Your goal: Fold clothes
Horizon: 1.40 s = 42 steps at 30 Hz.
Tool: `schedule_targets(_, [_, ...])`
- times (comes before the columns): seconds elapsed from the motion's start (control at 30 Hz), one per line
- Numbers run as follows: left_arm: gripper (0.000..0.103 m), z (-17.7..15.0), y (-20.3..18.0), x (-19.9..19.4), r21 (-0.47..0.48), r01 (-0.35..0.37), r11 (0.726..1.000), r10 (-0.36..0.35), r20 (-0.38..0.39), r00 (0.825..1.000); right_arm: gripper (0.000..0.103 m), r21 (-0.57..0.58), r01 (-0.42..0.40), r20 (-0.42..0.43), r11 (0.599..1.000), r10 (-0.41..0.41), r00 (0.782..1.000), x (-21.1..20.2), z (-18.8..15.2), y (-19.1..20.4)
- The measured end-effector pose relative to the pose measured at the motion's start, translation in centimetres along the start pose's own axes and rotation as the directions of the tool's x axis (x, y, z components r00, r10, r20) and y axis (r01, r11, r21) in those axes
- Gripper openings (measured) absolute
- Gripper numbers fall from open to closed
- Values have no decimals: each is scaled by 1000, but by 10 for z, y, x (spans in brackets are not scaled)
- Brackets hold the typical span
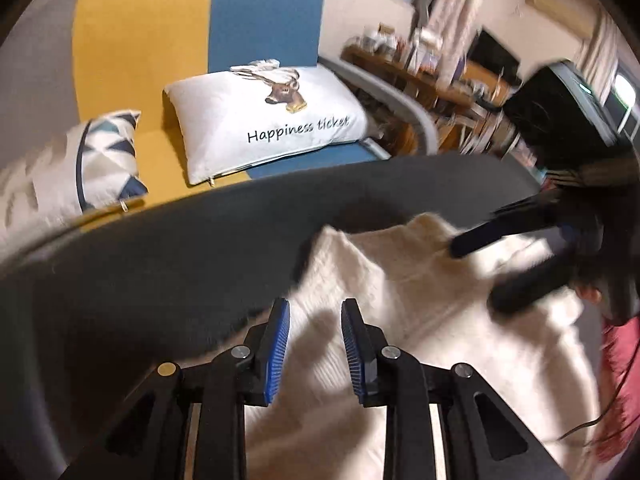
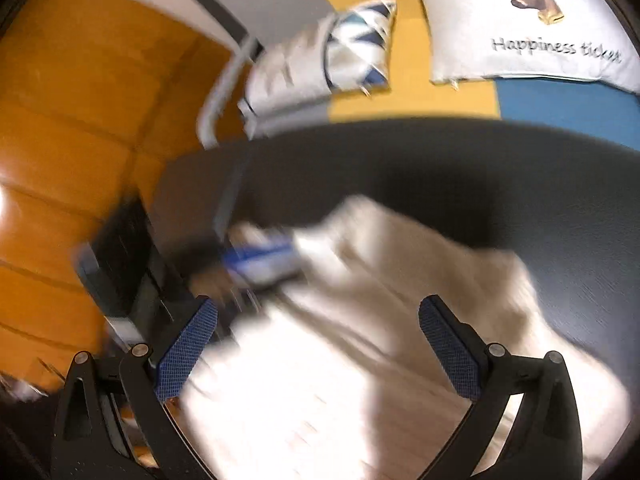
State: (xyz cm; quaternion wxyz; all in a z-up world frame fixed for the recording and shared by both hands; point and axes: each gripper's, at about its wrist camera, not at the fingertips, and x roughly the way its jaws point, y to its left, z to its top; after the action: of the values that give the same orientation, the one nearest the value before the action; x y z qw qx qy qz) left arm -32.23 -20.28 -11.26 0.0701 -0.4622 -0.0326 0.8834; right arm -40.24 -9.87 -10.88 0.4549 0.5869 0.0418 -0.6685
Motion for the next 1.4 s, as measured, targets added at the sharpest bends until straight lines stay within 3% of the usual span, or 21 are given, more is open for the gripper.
schedule_targets(0.1, [30,-2,-10,11,64,-93,994,94,-13,995,103,-80,176,-30,981,-178,984,1,-21,-5])
schedule_targets(0.13, [31,-4,-10,11,53,-99,994,99,-2,995,103,-108,232,-36,967,-237,971,1,-28,-7])
schedule_targets(0.17, [31,-6,-7,11,33,-89,996,89,2,996,103,-115,241,-35,964,-246,969,1,-30,-8])
schedule_targets(0.33, [30,-2,12,5,-97,-35,995,34,-10,999,103,-110,188,-12,976,-190,982,1,-32,-10])
schedule_targets(0.47, [27,-1,-6,10,46,-60,997,61,-12,998,103,-106,145,7,984,-145,989,1,-33,-11])
schedule_targets(0.6, [28,1,-27,15,200,-85,976,89,-11,996,103,-103,102,25,989,-99,995,1,-34,-12])
schedule_targets(0.7, [30,-2,-22,18,141,-84,986,84,10,996,103,-102,69,39,992,-65,997,1,-35,-13])
schedule_targets(0.83, [32,-8,-1,15,18,2,1000,-2,11,1000,103,-100,25,58,995,-19,998,1,-36,-15])
schedule_targets(0.93, [31,-4,5,11,-34,14,999,-14,9,1000,102,-101,60,67,993,-53,996,-3,-46,-6])
schedule_targets(1.1, [29,-15,8,-29,-104,112,988,-106,60,993,103,-103,130,80,986,-122,989,-11,-63,9])
schedule_targets(1.27, [29,-40,-6,-22,-20,-23,1000,23,-13,1000,103,-104,199,94,974,-190,977,-18,-81,25])
schedule_targets(1.4, [31,-48,4,-19,-97,10,995,-7,29,1000,92,-124,321,119,939,-307,944,-10,-94,24])
